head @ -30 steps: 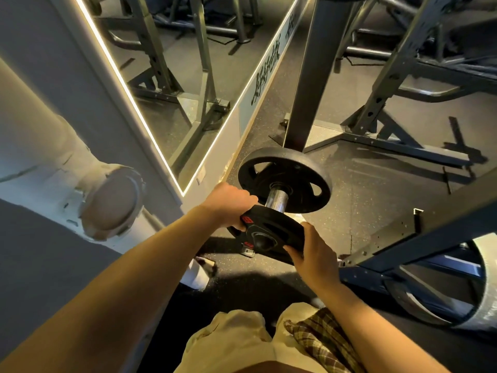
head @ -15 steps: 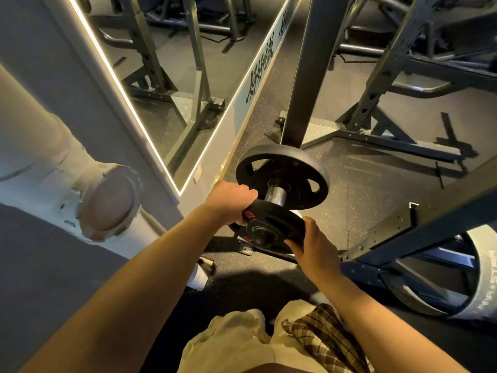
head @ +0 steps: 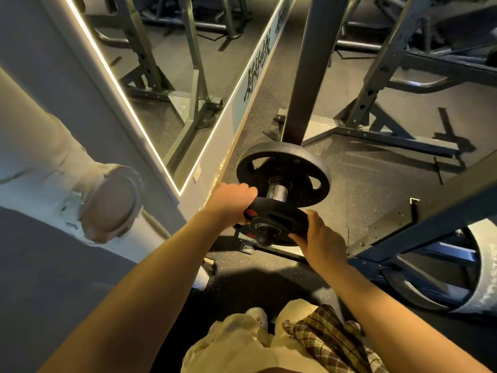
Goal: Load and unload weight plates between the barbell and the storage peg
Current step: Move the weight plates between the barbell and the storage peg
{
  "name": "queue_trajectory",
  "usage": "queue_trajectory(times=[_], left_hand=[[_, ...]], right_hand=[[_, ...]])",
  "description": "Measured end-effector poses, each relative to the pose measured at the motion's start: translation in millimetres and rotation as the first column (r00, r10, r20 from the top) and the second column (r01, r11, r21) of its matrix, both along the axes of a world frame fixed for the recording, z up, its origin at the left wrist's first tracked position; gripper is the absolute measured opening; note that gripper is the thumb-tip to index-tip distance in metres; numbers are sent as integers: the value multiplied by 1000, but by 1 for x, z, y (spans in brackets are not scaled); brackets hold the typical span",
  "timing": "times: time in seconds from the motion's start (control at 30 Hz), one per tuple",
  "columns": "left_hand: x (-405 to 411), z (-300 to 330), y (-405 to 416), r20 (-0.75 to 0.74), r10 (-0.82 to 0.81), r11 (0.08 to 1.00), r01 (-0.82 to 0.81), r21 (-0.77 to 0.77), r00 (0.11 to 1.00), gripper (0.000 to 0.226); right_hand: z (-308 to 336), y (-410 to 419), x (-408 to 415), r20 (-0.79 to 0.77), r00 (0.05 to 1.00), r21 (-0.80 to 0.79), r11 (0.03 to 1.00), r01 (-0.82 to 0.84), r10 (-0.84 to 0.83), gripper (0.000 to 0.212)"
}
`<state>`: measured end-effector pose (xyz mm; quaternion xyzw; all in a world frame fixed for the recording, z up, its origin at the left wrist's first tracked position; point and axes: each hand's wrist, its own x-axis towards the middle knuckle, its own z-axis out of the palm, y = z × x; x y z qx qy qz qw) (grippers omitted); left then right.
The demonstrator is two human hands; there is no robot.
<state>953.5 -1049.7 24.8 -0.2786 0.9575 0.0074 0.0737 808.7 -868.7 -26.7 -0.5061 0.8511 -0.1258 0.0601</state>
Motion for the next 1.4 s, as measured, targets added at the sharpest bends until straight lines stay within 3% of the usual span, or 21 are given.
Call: queue_trajectory(times=[0.13,0.3,0.4,0.5,0.6,0.77,0.97,1.2,1.4], left_hand=[[8,-16,5,-131,30,999,-34,-28,991,38],[-8,5,-4,28,22,999,-21,-46,999,39],[2,-6,2,-59,66,998,-67,-9,996,37],[9,-19,6,-161,74,997,-77,-15,984,38],[2,-11,0,-69,58,997,-61,-42,996,39],[-7,0,-6,14,86,996,-86,4,996,37],[3,-15,1,-77,138,990,-140,-11,987,42],[-23,6,-16,123,99,995,-97,-23,987,37],[-8,-8,2,-88,217,975,-219,-22,972,35]], right_hand=[[3,0,-14,-114,988,39,995,-97,101,67],[5,-1,8,30,997,27,997,66,-67,64],[6,-4,8,47,995,6,996,91,-91,64],[11,-7,-7,-87,996,114,993,-25,35,66],[14,-9,-11,-120,991,152,988,-33,51,67],[14,-7,14,17,995,42,995,95,-96,60],[23,-17,-9,-164,985,241,971,-6,47,62],[27,-22,-4,-102,994,219,975,48,-26,60],[25,-18,1,-135,990,167,985,53,-30,54]])
